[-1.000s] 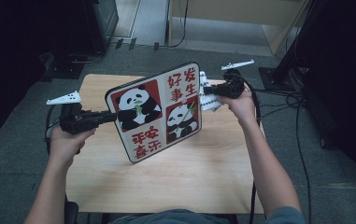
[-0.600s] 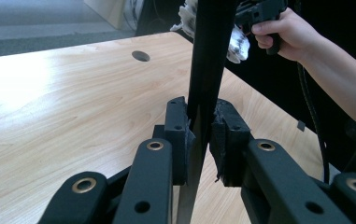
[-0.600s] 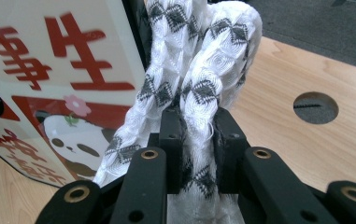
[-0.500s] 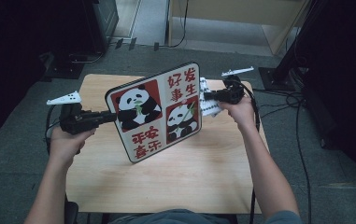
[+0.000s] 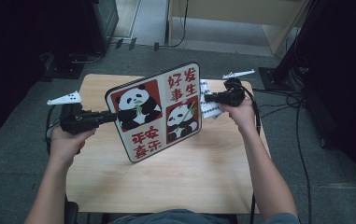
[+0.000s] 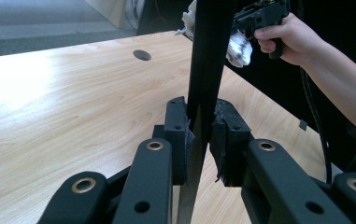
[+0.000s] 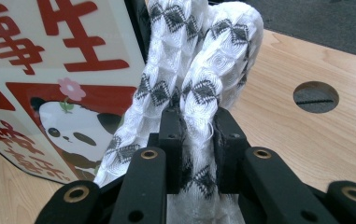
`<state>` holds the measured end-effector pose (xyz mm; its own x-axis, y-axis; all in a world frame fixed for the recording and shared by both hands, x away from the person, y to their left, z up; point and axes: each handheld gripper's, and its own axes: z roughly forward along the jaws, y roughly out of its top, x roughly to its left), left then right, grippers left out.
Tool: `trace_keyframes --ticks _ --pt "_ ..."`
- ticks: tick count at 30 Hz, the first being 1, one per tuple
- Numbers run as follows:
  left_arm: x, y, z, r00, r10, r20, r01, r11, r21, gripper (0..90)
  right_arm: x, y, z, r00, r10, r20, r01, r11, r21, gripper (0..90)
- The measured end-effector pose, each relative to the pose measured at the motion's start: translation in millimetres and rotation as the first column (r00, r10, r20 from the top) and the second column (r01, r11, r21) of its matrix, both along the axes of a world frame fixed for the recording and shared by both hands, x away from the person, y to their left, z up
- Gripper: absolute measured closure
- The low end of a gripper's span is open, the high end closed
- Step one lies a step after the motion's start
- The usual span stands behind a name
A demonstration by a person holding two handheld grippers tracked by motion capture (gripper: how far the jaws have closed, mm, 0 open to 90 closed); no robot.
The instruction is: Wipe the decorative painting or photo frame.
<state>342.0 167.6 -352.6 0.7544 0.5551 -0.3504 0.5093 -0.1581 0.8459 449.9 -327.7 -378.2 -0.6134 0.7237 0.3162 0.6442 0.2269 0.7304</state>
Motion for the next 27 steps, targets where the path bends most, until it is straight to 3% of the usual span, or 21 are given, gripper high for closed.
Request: trace_keyframes --ticks 27 --pt "1.6 -4.2 -3.5 0.9999 -0.007 -0.014 0.007 0.9998 0.02 77.1 -6.3 -2.7 -24.9 0.9986 -0.018 -0.05 0.019 1.0 0.022 77.4"
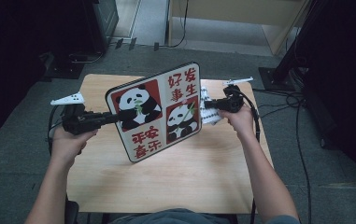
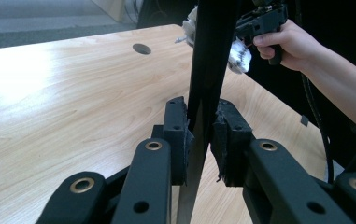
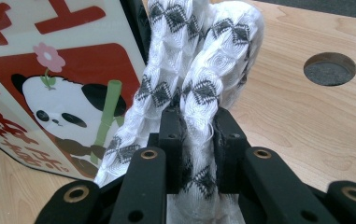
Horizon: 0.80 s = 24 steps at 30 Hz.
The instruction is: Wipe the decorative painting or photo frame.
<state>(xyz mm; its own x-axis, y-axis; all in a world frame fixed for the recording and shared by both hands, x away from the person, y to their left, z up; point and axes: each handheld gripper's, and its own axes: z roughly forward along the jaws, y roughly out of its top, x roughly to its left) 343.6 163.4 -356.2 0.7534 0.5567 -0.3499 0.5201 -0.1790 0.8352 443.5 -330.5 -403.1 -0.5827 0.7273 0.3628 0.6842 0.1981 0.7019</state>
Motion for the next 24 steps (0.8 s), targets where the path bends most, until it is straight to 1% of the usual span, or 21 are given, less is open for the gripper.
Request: trace_keyframes --ticks 6,7,10,13,15,19,24 --pt "-0.2 -0.4 0.3 1.0 0.0 -0.002 0.0 1.0 0.001 77.1 -1.6 0.6 -7.3 0.9999 -0.007 -0.016 0.006 1.0 -0.011 77.2" --pt "-0.3 -0.4 0.2 1.0 0.0 -0.002 0.0 1.0 0.0 77.1 -1.4 0.4 -8.9 1.0 -0.004 -0.008 0.004 1.0 -0.015 77.2" --pt "-0.4 -0.4 0.0 1.0 0.001 -0.003 -0.001 1.0 -0.001 77.1 -2.6 0.0 -12.0 0.9999 -0.005 -0.016 0.005 1.0 -0.015 77.1" --pt "-0.5 -0.7 0.1 1.0 0.0 -0.003 0.0 1.0 0.001 77.1 -3.0 -0.2 -16.0 0.9996 -0.005 -0.027 0.004 1.0 -0.029 77.1" --pt "-0.6 -0.7 0.1 1.0 0.0 -0.004 0.0 1.0 0.001 77.2 -3.1 0.0 -19.0 0.9998 -0.002 -0.02 0.002 0.999 -0.034 77.1" --pt "-0.9 -1.2 0.2 1.0 0.003 -0.004 -0.002 1.0 0.002 77.3 -4.2 1.1 -23.2 0.9996 -0.008 -0.027 0.007 0.999 -0.048 77.1" --pt "-1.3 -1.4 0.3 1.0 0.002 -0.004 -0.002 1.0 0.003 77.3 -6.2 1.4 -28.6 0.9997 -0.015 -0.021 0.014 0.999 -0.046 77.0"
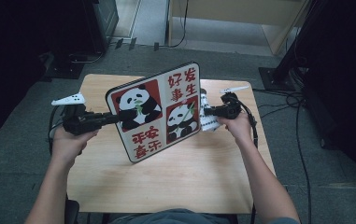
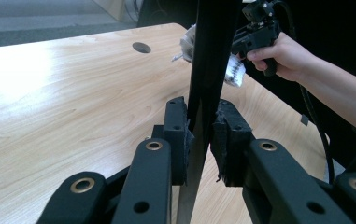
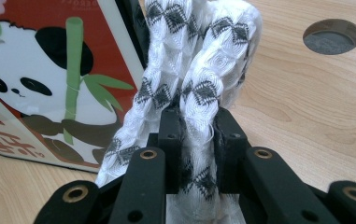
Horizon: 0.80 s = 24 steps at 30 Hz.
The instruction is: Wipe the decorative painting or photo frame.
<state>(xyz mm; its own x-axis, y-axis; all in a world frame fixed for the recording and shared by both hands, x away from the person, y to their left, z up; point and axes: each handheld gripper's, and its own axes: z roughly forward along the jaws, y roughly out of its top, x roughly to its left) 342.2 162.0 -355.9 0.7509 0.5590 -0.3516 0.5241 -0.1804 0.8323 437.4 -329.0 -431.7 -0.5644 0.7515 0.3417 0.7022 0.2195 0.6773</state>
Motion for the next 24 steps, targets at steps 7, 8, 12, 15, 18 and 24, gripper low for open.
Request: trace_keyframes --ticks 7,8,12,15,18,24 --pt "-0.6 -0.1 0.1 1.0 -0.003 0.0 0.003 1.0 0.003 77.3 -0.7 -0.8 -6.9 0.9999 0.002 -0.01 -0.002 1.0 -0.001 76.9" --pt "-0.5 -0.2 0.1 1.0 -0.003 0.0 0.003 1.0 0.003 77.3 -0.9 -0.8 -7.8 1.0 0.003 -0.005 -0.003 1.0 -0.004 76.8" --pt "-0.2 -0.7 0.1 1.0 -0.003 -0.001 0.003 1.0 0.004 77.3 -0.9 -0.4 -12.1 0.9998 0.005 -0.021 -0.005 1.0 -0.019 76.8" --pt "-0.3 -0.7 0.0 1.0 -0.004 -0.002 0.004 1.0 0.004 77.2 -0.7 -0.2 -14.5 0.9996 0.005 -0.026 -0.006 0.999 -0.031 76.9" --pt "-0.1 -0.4 -0.1 1.0 -0.007 -0.001 0.007 1.0 0.005 77.3 -0.7 0.0 -17.6 0.9994 0.005 -0.034 -0.006 0.999 -0.033 76.9" --pt "-0.2 -0.7 0.0 1.0 -0.006 -0.001 0.006 1.0 0.007 77.3 -0.7 0.7 -24.6 0.9991 -0.001 -0.043 -0.001 0.999 -0.048 76.7"
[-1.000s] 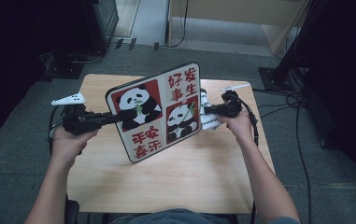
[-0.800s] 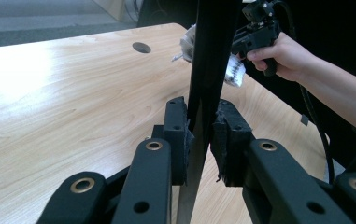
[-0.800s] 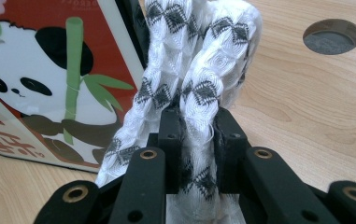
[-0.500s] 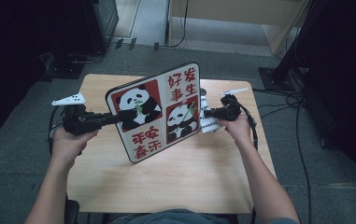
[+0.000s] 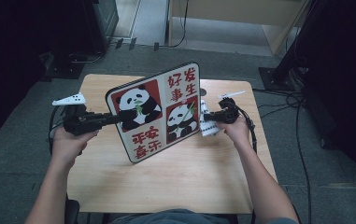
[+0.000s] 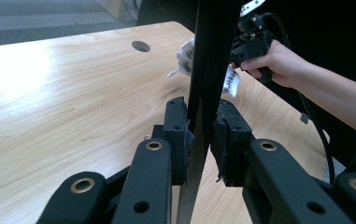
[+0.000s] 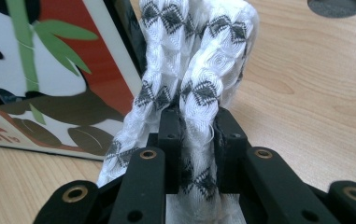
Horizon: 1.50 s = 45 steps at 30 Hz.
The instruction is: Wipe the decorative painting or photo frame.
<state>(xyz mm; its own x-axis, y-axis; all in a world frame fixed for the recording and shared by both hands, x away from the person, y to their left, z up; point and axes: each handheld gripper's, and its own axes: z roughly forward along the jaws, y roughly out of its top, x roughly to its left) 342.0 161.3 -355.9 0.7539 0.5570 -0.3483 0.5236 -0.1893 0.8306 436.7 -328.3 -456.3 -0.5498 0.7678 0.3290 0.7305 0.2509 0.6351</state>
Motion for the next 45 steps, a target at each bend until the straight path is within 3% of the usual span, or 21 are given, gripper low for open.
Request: trace_keyframes --ticks 20,45 --pt "-0.3 -0.4 -0.6 1.0 0.002 0.001 -0.002 1.0 -0.003 77.2 1.0 -0.3 -26.0 0.9991 -0.018 -0.037 0.017 0.999 -0.035 76.6" --pt "-0.4 0.2 -0.9 1.0 0.0 -0.004 0.0 1.0 -0.008 77.1 5.7 -30.2 -16.0 0.9937 -0.112 0.003 0.112 0.993 -0.035 76.6"
